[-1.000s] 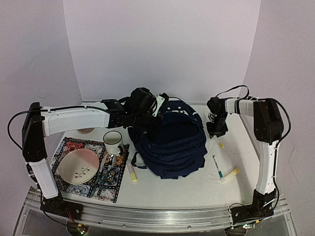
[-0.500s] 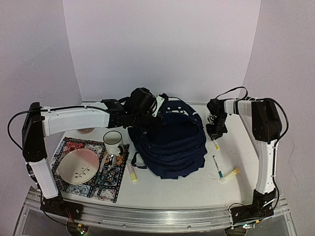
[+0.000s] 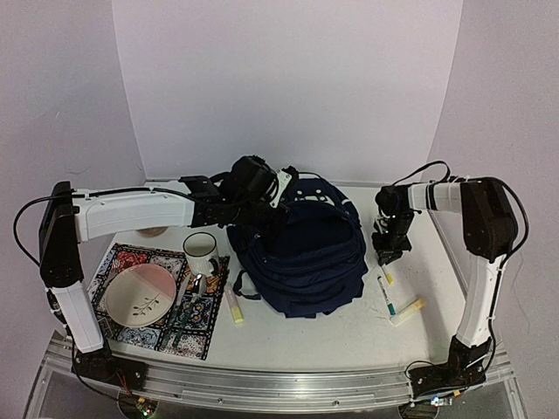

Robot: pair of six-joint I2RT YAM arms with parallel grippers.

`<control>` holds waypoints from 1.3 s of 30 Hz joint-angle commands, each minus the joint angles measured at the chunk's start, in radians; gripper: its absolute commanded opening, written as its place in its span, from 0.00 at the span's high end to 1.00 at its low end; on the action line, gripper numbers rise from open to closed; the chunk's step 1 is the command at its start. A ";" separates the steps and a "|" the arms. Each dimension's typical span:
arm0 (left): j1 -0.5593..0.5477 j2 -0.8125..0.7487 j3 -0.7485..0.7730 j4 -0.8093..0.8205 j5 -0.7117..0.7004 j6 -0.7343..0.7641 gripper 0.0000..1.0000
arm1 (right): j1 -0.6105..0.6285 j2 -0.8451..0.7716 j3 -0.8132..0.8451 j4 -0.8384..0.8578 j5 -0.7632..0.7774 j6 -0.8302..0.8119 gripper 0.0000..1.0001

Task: Pack the student bag
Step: Pick up the pen from the center of the board, then place the pen in the second largest pocket of the bag.

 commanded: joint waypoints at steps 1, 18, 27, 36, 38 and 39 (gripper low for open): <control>0.002 -0.010 0.053 0.050 -0.005 -0.022 1.00 | -0.002 -0.143 -0.050 -0.031 -0.098 0.061 1.00; 0.002 0.033 0.101 0.051 0.009 -0.045 1.00 | 0.073 -0.648 -0.336 0.273 -0.473 0.388 1.00; 0.002 0.044 0.145 0.052 0.093 -0.063 1.00 | 0.237 -0.795 -0.479 0.618 -0.511 0.746 1.00; 0.002 0.030 0.151 0.048 0.185 -0.071 1.00 | 0.345 -0.698 -0.485 0.887 -0.449 0.985 1.00; 0.003 0.023 0.153 0.048 0.194 -0.071 1.00 | 0.356 -0.656 -0.474 0.921 -0.416 1.018 1.00; 0.002 0.020 0.153 0.048 0.197 -0.070 1.00 | 0.359 -0.639 -0.469 0.938 -0.405 1.038 1.00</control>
